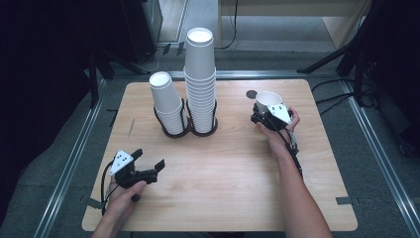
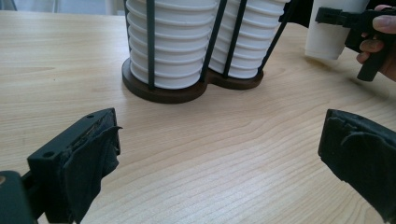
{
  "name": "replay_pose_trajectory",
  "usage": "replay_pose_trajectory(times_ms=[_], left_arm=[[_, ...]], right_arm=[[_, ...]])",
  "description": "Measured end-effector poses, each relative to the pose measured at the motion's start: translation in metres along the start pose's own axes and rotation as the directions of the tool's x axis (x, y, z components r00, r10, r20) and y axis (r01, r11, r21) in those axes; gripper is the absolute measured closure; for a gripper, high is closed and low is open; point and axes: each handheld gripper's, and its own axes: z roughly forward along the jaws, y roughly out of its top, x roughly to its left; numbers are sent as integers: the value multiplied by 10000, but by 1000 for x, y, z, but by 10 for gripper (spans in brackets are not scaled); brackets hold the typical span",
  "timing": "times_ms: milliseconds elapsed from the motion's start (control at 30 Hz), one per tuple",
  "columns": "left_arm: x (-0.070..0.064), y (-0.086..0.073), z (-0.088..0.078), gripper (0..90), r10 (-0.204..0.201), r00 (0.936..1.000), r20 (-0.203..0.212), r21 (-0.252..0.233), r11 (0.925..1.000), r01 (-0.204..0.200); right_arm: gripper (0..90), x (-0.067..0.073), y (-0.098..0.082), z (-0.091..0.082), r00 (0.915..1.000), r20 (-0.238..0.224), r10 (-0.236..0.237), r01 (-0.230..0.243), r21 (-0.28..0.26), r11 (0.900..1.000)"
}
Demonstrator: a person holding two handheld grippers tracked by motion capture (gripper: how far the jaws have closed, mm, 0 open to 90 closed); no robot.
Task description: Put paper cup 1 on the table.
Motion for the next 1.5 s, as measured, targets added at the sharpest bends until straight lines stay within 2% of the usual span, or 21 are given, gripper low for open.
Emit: replay_pose_trajectory(times_ms=[333, 700, 833, 1033, 1067, 1267, 1500], left_arm=[[-2, 1, 1, 0, 90, 9999, 73, 48, 9999, -90], [-3, 1, 2, 0, 112, 9999, 87, 51, 9999, -113], [-3, 1, 2, 0, 132, 9999, 84, 72, 9999, -133], [-4, 1, 3, 0, 141, 9999, 86, 87, 9999, -142], [-4, 1, 3, 0, 137, 9999, 90, 84, 9999, -137], [-4, 2, 3, 0, 122, 9999, 108, 67, 9999, -123], [-7, 3, 5, 0, 114, 9999, 100, 71, 9999, -114]], right_arm=[[115, 1, -3, 1, 9999, -83, -97, 100, 299, 9995], [106, 0, -2, -1, 9997, -230, -67, 77, 425, 9991], [96, 2, -3, -2, 9991, -387, -191, 207, 418, 9989], [29, 4, -5, -4, 9979, -600, -234, 265, 510, 9983], [0, 4, -5, -5, 9975, -670, -242, 278, 532, 9982], [0, 3, -3, -11, 9981, -609, -87, 121, 556, 9984], [0, 1, 3, -25, 9964, -837, -164, 186, 262, 9995]])
